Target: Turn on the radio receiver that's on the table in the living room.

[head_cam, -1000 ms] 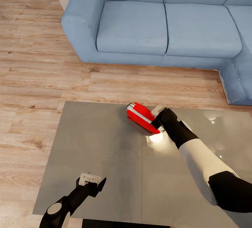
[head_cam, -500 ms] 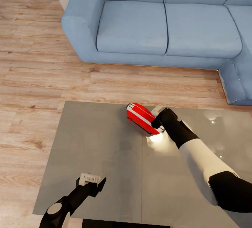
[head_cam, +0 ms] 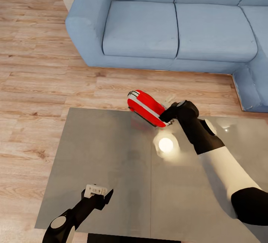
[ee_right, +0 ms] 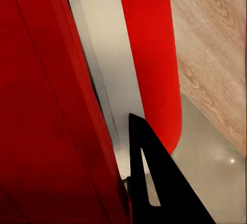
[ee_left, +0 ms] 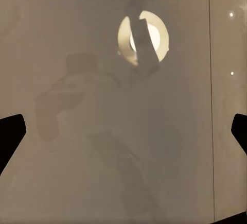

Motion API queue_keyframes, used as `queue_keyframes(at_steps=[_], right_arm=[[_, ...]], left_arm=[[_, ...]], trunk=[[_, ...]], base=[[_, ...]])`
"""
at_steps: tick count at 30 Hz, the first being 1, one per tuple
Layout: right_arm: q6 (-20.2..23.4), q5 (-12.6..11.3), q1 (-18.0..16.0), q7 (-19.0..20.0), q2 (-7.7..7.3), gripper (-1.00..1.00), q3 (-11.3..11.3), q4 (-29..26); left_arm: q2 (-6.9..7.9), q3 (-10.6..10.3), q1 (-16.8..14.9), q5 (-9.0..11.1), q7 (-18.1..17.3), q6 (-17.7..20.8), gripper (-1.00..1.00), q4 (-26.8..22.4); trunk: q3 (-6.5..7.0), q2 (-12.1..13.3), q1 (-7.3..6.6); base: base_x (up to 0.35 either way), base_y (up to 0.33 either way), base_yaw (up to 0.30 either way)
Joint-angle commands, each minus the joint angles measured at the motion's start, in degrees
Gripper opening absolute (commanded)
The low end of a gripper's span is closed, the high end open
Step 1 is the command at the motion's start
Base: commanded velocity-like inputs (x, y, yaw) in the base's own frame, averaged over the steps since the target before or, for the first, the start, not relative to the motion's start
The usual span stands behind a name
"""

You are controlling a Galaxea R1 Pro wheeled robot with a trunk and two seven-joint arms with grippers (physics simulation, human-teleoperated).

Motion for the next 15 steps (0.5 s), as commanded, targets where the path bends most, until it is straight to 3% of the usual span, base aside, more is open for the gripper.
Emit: queue_keyframes(at_steps=[1,15], right_arm=[[0.64,-0.14,0.03,0.7,-0.29,-1.0,0.01,-0.56],[1.94,-0.13,0.04,2.41,-0.95,-1.0,0.47,-4.06]], left_arm=[[0.01,0.0,0.01,0.0,0.0,0.0,1.0,-0.01],[0.0,0.0,0.01,0.0,0.0,-0.03,1.0,-0.01]], trunk=[[-0.01,0.02,0.01],[-0.01,0.02,0.01]], base=[[0.0,0.0,0.0],[0.0,0.0,0.0]])
